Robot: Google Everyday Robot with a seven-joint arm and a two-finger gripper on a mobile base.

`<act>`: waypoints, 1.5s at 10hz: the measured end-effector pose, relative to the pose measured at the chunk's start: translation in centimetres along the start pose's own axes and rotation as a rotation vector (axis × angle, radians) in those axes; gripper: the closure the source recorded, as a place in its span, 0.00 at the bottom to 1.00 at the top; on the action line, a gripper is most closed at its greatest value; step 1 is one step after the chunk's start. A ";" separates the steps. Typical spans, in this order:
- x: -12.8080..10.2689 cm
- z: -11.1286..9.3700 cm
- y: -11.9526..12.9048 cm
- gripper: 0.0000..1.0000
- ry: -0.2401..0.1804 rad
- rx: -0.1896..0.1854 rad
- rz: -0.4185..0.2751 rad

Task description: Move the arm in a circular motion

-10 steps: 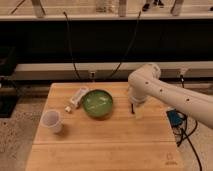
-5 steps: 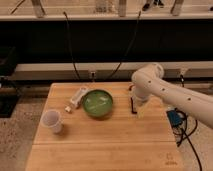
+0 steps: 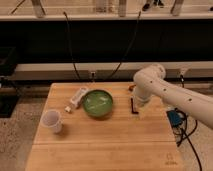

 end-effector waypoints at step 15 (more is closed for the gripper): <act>1.3 1.8 0.5 0.20 -0.032 -0.019 -0.063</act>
